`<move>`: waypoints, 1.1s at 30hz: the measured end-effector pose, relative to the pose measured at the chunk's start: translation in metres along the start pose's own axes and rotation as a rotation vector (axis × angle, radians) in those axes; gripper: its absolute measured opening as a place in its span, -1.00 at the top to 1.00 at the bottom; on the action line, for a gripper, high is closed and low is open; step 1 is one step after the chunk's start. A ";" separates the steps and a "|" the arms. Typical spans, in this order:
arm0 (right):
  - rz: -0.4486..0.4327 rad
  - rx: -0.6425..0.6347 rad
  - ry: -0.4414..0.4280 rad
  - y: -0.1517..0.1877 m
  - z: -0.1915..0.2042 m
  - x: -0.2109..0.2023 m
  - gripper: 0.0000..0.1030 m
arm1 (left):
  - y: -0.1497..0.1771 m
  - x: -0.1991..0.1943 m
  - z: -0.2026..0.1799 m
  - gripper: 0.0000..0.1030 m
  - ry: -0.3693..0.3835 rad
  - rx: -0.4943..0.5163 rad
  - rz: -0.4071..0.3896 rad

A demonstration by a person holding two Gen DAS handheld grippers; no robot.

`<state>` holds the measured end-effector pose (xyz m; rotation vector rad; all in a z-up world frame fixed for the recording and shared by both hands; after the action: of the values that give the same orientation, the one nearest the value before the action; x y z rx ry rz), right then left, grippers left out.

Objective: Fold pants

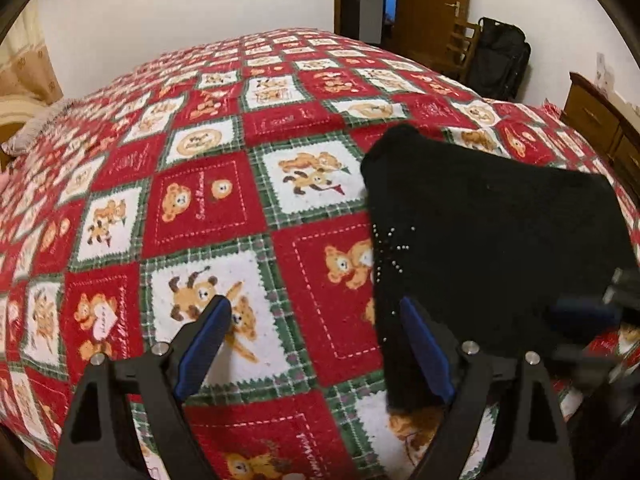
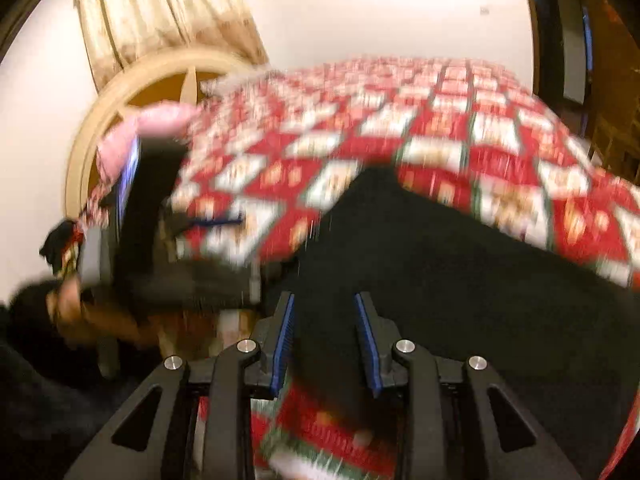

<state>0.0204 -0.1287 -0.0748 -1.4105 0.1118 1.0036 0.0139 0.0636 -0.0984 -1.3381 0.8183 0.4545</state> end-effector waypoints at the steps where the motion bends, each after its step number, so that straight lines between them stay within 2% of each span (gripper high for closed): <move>1: -0.019 0.000 0.013 -0.013 -0.002 0.002 0.37 | 0.001 0.000 -0.002 -0.73 -0.007 0.008 -0.006; 4: -0.008 0.000 0.033 -0.038 -0.009 0.032 0.37 | 0.001 0.001 -0.002 -0.74 -0.017 0.004 -0.011; 8: 0.110 0.059 0.151 -0.036 -0.030 0.091 0.37 | 0.001 0.002 0.000 -0.74 -0.010 -0.004 -0.008; 12: 0.071 0.088 0.143 -0.040 -0.040 0.099 0.37 | 0.001 0.003 -0.002 -0.74 -0.013 0.004 -0.015; 16: -0.043 0.153 0.103 -0.042 -0.042 0.042 0.37 | 0.002 0.003 -0.002 -0.78 -0.010 0.000 -0.008; 18: -0.110 0.171 0.125 -0.036 -0.047 0.003 0.36 | 0.002 0.003 0.000 -0.78 -0.001 -0.013 -0.005; 19: -0.141 0.176 0.154 -0.031 -0.050 -0.018 0.33 | 0.002 0.004 0.001 -0.78 0.005 -0.021 -0.002; 21: -0.205 0.195 0.270 -0.014 -0.066 -0.066 -0.01 | 0.000 0.004 0.003 -0.78 0.016 -0.030 0.002; 23: -0.238 0.230 0.369 0.005 -0.081 -0.100 -0.11 | -0.003 0.002 0.004 -0.77 0.026 -0.031 0.003; 25: -0.245 0.293 0.431 0.027 -0.097 -0.133 -0.11 | -0.009 -0.003 0.004 -0.76 0.035 -0.022 -0.018; 27: -0.227 0.339 0.445 0.043 -0.102 -0.149 -0.10 | -0.017 -0.011 0.003 -0.76 0.040 -0.007 -0.060; 30: -0.147 0.311 0.427 0.059 -0.092 -0.145 -0.09 | -0.029 -0.015 -0.002 -0.76 0.034 0.015 -0.092; 33: -0.111 0.298 0.380 0.070 -0.076 -0.129 -0.09 | -0.035 -0.015 -0.008 -0.76 0.023 0.027 -0.101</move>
<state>-0.0652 -0.2700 -0.0660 -1.3006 0.4397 0.5901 0.0273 0.0512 -0.0639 -1.3554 0.7695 0.3480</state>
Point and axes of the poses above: each gripper's, at about its wrist camera, not at the fingertips, and x roughly the way its jaws point, z to its left, y to its underside, the point moved 2 cm from there along x, roughly the way its jaws point, and after that the axes turned 5 degrees about -z, right-handed, at the moved point
